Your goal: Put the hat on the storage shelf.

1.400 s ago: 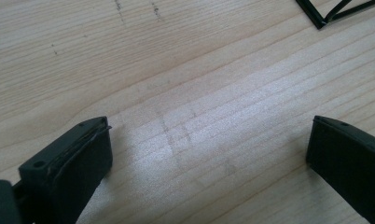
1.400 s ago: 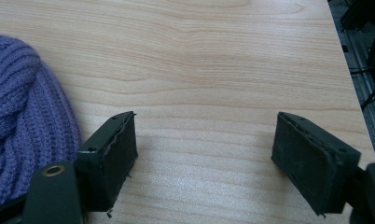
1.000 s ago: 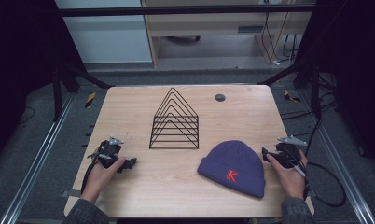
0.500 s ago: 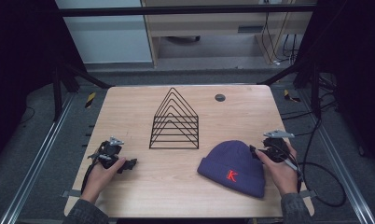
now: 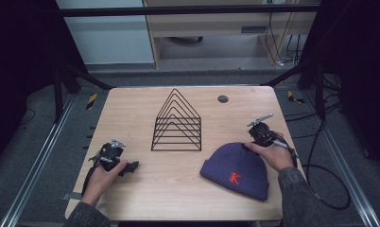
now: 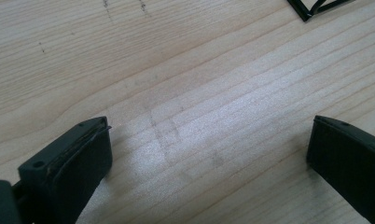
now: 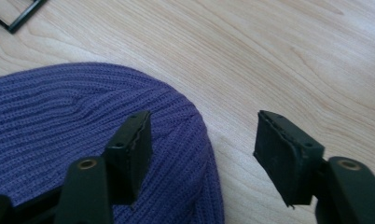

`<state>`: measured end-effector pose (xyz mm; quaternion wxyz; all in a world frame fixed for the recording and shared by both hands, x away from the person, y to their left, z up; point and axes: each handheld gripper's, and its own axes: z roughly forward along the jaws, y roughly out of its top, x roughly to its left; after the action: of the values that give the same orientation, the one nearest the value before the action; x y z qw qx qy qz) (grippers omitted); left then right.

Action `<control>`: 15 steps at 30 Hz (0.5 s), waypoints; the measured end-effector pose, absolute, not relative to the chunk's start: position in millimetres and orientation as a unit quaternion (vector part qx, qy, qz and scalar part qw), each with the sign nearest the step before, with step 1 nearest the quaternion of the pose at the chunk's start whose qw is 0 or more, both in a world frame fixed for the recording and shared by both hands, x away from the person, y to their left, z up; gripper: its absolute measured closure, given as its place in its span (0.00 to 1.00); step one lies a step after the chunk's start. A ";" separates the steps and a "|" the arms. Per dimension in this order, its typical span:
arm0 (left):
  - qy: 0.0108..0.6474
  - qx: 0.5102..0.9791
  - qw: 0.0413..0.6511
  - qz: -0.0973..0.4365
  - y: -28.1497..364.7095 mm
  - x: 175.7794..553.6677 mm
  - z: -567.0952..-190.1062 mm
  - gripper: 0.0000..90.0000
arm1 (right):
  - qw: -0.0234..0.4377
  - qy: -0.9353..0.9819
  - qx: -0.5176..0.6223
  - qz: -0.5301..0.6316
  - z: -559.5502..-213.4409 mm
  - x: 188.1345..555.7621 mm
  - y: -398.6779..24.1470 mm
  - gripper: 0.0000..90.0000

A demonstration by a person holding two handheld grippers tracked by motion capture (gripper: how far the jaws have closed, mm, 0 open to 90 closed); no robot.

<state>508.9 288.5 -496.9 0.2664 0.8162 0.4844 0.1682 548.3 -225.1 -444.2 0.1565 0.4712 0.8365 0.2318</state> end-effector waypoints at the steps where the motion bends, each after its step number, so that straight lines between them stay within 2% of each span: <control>1: 0.484 0.816 0.266 0.168 288.5 509.0 -496.8 0.00 | 0.152 0.839 0.470 0.229 -443.6 550.2 -225.3 0.45; 8: 0.483 0.817 0.266 0.168 288.5 509.3 -496.7 0.00 | 0.134 0.838 0.473 0.236 -444.3 558.5 -225.7 0.55; 15: 0.482 0.818 0.267 0.168 288.7 509.4 -496.8 0.00 | 0.121 0.837 0.479 0.235 -453.4 565.8 -221.8 0.55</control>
<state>509.4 288.7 -496.8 0.2667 0.8176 0.4820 0.1677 565.8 -221.8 -453.4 0.1207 0.4785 0.8373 0.2354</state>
